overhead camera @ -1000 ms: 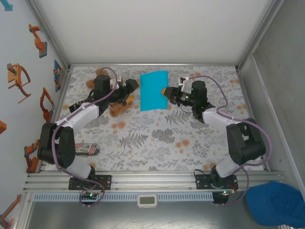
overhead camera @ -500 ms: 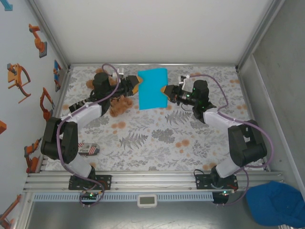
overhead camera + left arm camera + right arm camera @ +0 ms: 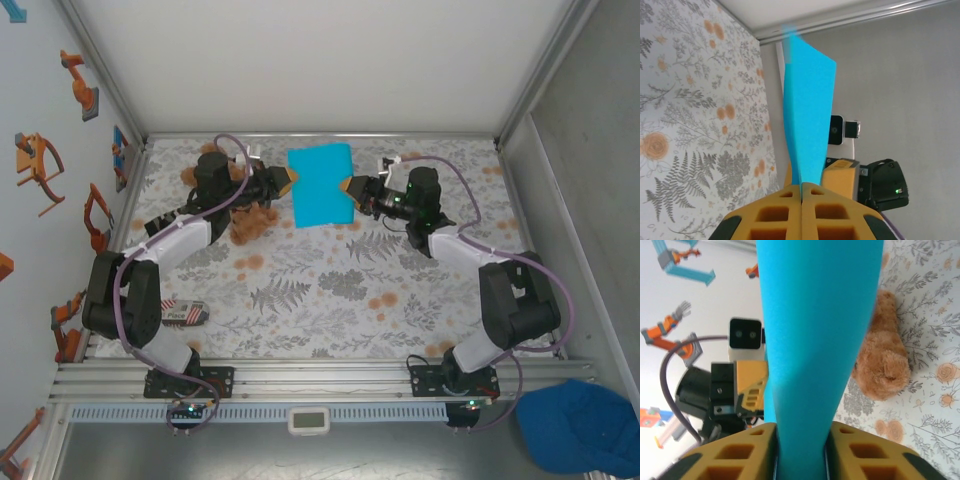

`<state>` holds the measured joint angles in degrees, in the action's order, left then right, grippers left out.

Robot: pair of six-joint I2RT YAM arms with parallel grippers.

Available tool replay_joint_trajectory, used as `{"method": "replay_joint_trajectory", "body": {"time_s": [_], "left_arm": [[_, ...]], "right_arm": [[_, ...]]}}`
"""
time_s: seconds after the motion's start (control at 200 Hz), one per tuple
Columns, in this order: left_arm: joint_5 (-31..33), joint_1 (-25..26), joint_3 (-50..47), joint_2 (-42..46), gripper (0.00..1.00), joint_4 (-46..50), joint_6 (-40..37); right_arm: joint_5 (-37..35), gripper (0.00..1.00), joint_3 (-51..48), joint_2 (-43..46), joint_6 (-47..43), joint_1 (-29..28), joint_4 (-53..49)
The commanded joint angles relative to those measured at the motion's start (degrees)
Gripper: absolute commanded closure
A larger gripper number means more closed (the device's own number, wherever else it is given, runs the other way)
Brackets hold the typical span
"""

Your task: Fold a paper plane with a square sheet of paper (pick it up from the middle)

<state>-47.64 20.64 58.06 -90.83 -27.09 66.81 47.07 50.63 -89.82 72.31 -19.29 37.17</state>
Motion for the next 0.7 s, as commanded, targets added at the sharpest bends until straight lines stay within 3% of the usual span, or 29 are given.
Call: {"method": "replay_joint_trajectory", "body": {"time_s": [0.0,0.05,0.12,0.2,0.295,0.461,0.636,0.691], "left_arm": [[0.17,0.21,2.16,2.57,1.0,5.74,-4.92],[0.4,0.23,2.52,2.92,1.0,7.49,-5.76],[0.73,0.51,3.34,3.23,1.0,10.65,-7.12],[1.56,1.38,4.97,3.32,1.0,15.2,-9.59],[4.02,3.81,7.98,2.66,1.0,22.29,-12.94],[5.41,9.33,12.8,-0.31,1.0,26.13,-13.88],[0.32,10.77,10.21,-1.78,1.0,14.33,-5.7],[0.09,10.43,8.89,-1.78,1.0,15.68,-6.47]], "right_arm": [[0.91,0.58,-1.91,2.99,-1.14,3.53,0.25],[0.19,0.53,-2.71,4.74,-4.21,5.61,-4.05],[-3.8,0.46,-1.11,8.53,-14.04,7.66,-20.63],[-15.08,0.4,4.28,12.78,-28.54,7.81,-43.81],[-26.85,0.39,8.85,15.55,-36.77,8.21,-58.07],[-36.21,0.39,11.93,17.5,-40.42,8.3,-66.26],[-35.22,0.4,11.63,17.36,-39.28,8.3,-65.88],[-34.45,0.41,11.51,16.93,-38.71,8.23,-65.46]]}}
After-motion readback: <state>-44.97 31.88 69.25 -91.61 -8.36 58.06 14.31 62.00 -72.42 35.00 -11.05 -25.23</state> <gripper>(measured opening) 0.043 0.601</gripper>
